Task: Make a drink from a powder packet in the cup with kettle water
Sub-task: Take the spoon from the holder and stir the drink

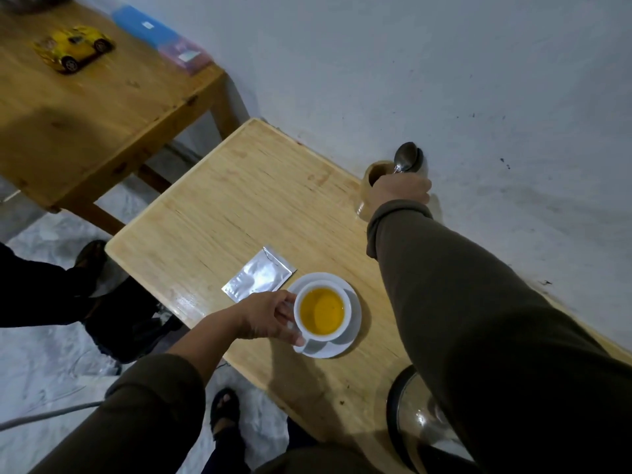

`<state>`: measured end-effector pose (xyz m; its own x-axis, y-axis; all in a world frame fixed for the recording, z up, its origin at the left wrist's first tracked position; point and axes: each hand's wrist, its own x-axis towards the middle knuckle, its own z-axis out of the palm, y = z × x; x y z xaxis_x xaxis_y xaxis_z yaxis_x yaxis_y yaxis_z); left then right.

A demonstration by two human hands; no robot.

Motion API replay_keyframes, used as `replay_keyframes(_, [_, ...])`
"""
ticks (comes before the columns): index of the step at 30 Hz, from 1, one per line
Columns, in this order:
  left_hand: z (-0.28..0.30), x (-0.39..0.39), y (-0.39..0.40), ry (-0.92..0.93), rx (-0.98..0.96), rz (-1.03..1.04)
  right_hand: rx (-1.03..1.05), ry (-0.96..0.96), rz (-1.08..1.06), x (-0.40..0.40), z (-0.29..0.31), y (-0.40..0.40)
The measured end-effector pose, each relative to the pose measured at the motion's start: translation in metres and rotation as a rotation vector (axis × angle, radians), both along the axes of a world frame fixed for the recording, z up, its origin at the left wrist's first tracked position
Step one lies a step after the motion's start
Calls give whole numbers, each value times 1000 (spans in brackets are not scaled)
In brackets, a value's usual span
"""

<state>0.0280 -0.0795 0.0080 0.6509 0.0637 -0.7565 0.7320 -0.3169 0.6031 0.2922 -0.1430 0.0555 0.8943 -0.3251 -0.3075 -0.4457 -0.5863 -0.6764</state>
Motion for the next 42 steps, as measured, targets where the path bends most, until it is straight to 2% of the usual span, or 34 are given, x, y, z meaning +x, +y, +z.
replay_keyframes(7, [1, 2, 0, -9, 4, -8, -75, -72, 101, 2, -1, -1])
replay_keyframes(11, [1, 2, -1, -18, -8, 1, 25, -130, 64, -4, 7, 1])
replay_keyframes(22, [5, -5, -4, -77, 121, -97, 139, -515, 243, -24, 65, -4])
replay_keyframes(27, [9, -10, -6, -118, 177, -142, 266, -550, 215, -60, 100, -20])
replay_keyframes(33, [17, -15, -12, -137, 196, -134, 338, -419, 23, -141, 82, -44])
replay_keyframes(36, [19, -17, -16, -144, 178, -123, 281, -306, 16, -182, 64, -56])
replay_keyframes(42, [26, -24, -19, -171, 142, -112, 123, 109, 139, -230, 58, -82])
